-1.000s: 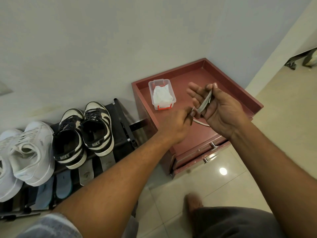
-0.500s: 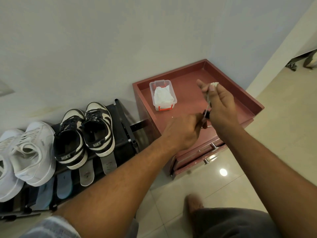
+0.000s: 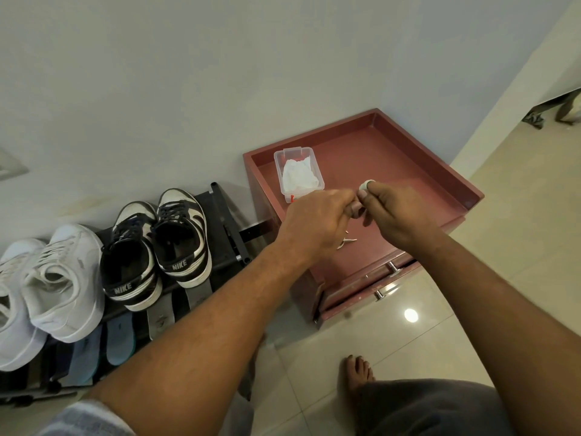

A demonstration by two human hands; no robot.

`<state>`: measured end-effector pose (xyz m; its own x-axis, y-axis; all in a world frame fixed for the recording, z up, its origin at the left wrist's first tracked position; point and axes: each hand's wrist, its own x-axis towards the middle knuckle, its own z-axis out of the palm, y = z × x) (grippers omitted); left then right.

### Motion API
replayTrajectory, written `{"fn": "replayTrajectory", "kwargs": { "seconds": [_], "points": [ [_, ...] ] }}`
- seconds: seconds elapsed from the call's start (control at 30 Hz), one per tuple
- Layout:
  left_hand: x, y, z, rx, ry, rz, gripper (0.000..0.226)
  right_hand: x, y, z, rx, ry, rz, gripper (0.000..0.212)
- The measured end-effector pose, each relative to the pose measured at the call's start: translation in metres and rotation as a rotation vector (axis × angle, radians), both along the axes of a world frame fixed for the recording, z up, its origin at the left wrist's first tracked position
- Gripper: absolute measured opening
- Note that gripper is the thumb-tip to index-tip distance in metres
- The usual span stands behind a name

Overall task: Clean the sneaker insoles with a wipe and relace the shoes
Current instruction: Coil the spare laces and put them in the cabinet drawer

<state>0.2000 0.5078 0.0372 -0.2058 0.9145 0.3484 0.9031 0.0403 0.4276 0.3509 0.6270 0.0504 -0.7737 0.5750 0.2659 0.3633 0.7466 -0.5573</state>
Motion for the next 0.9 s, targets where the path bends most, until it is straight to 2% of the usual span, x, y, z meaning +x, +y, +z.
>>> {"fn": "replayTrajectory", "kwargs": {
  "seconds": [0.1, 0.27, 0.37, 0.63, 0.9],
  "points": [
    [-0.003, 0.001, -0.001, 0.033, -0.051, 0.022, 0.035, -0.001, -0.001, 0.004, -0.069, -0.019, 0.000, 0.042],
    [-0.007, 0.001, -0.002, 0.090, -0.114, 0.048, 0.032, -0.005, -0.003, 0.004, -0.548, 0.014, 0.094, 0.042],
    [-0.007, 0.001, -0.003, 0.111, -0.149, 0.051, 0.026, -0.005, -0.007, 0.009, -0.705, 0.007, 0.149, 0.043],
    [-0.011, 0.002, -0.002, 0.165, -0.308, 0.092, 0.017, -0.005, -0.017, 0.019, -1.033, 0.132, 0.177, 0.037],
    [-0.011, 0.002, -0.005, 0.169, -0.394, 0.089, 0.018, -0.005, -0.021, 0.022, -1.160, 0.137, 0.201, 0.034]
  ]
}}
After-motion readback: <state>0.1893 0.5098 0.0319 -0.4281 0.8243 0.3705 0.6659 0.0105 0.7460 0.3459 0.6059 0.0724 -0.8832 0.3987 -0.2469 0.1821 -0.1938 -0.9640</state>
